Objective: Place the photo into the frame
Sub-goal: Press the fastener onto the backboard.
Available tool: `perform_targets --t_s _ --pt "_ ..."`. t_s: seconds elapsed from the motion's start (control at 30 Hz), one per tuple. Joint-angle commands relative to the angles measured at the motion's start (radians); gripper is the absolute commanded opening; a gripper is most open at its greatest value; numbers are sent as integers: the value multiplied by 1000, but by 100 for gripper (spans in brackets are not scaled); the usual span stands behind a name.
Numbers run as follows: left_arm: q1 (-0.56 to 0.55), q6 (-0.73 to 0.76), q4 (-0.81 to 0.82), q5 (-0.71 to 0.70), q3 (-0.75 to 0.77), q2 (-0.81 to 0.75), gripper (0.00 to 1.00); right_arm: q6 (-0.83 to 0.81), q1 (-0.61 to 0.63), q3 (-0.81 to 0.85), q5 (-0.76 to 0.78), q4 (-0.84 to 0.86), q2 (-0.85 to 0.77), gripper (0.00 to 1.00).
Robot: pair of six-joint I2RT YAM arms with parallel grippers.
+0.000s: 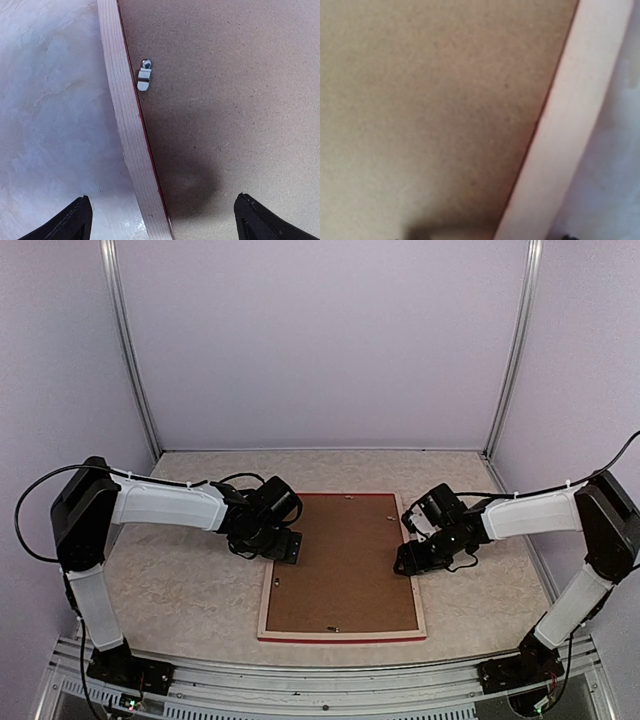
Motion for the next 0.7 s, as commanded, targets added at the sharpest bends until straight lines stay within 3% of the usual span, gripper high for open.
perform_targets --t_s 0.0,0.67 --pt "-2 6 -6 -19 20 16 98 10 -8 -9 10 3 30 66" --pt "-7 4 -11 -23 17 15 98 37 -8 -45 108 -16 -14 50"
